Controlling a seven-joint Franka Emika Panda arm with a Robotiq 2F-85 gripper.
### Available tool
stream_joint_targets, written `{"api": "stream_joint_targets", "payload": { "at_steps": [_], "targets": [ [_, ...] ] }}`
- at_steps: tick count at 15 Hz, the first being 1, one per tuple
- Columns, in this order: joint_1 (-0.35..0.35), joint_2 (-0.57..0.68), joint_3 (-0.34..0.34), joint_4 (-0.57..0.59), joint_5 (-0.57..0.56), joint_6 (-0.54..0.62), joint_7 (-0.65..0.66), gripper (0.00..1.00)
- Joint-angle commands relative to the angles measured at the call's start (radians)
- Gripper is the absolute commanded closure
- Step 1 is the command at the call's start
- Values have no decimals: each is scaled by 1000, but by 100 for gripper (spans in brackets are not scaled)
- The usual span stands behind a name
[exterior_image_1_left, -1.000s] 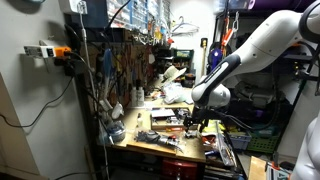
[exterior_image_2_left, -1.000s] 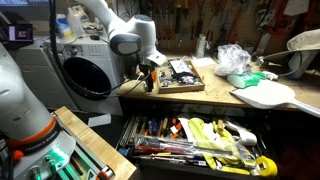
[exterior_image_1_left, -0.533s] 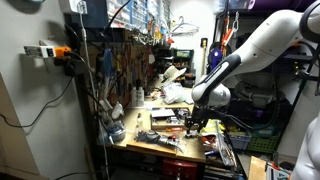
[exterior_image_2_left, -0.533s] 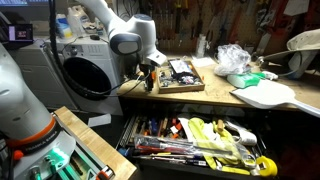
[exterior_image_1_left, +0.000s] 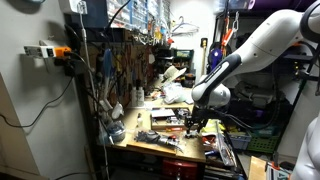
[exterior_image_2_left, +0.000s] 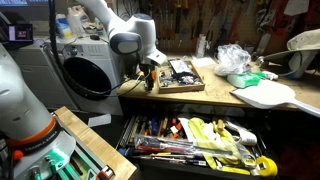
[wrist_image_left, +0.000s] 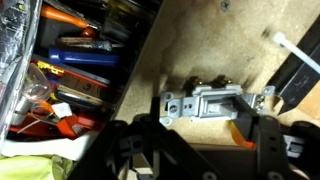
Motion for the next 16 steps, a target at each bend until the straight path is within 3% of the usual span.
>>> {"api": "stream_joint_targets", "payload": {
  "at_steps": [1,15,16],
  "targets": [
    [6,-22,-4,-15,-23,4,23,1],
    [5,-18,-5,-10,-13,-3,14,0],
    [5,-15,-6,-8,-11,-4,13,6]
  ]
}}
